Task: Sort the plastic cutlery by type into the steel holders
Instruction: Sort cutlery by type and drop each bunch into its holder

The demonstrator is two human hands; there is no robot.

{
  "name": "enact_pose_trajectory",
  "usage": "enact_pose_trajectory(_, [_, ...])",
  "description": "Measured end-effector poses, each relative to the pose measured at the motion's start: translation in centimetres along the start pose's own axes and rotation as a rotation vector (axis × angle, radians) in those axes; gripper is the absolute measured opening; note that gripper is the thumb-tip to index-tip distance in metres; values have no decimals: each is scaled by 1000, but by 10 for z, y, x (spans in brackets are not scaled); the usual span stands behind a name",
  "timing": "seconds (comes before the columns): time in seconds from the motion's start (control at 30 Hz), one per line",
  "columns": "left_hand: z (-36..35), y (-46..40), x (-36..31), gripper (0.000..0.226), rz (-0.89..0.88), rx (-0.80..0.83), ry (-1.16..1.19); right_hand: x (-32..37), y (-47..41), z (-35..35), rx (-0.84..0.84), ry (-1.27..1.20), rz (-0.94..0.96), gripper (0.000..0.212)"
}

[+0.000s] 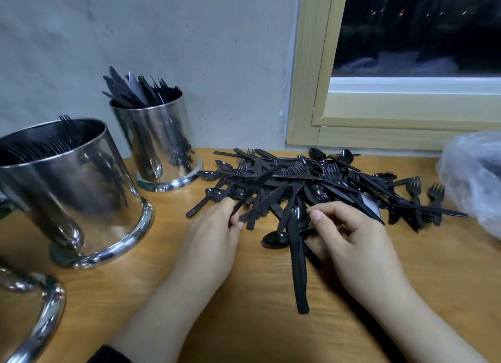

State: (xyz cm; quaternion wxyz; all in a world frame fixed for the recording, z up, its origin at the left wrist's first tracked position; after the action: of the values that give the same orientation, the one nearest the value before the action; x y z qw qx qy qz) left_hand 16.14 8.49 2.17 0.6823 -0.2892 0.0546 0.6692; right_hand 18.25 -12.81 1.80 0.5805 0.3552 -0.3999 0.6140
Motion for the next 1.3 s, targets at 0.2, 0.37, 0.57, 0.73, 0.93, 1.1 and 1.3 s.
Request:
enact_pose_trajectory(0.2, [0,6,-12,28,-33,66,402,2,-6,4,-45,-167,-71,28])
enact_pose_trajectory(0.37, [-3,10,-20,22,-58,239,611,12,-3,5,97,-433,-143,18])
enact_pose_trajectory(0.57, [-4,14,-29,42,-48,285,763,10,-4,4,152,-542,-168,31])
enact_pose_trajectory(0.73, [-4,14,-26,59,-100,169,768,12,-1,3,172,-506,-168,34])
enact_pose_trajectory(0.93, [-6,12,-30,39,-120,186,712,13,-2,-3,192,-559,-192,27])
enact_pose_trajectory(1.1, [-7,11,-31,21,-103,128,690,13,-2,0,191,-513,-153,25])
enact_pose_trajectory(1.3, [-6,12,-28,41,-39,71,721,11,-1,6,139,-421,-140,26])
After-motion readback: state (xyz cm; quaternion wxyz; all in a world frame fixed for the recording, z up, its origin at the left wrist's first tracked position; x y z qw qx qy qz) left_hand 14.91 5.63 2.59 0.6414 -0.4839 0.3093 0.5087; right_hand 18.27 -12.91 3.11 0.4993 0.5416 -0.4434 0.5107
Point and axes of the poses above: each hand's wrist, its own y-axis away from the middle knuckle, its own z-axis out of the back of the hand, x = y × z, the point moved 2 cm from there along -y, towards the middle knuckle, and after that the axes turned 12 degrees about -z, right-handed, at the moved point
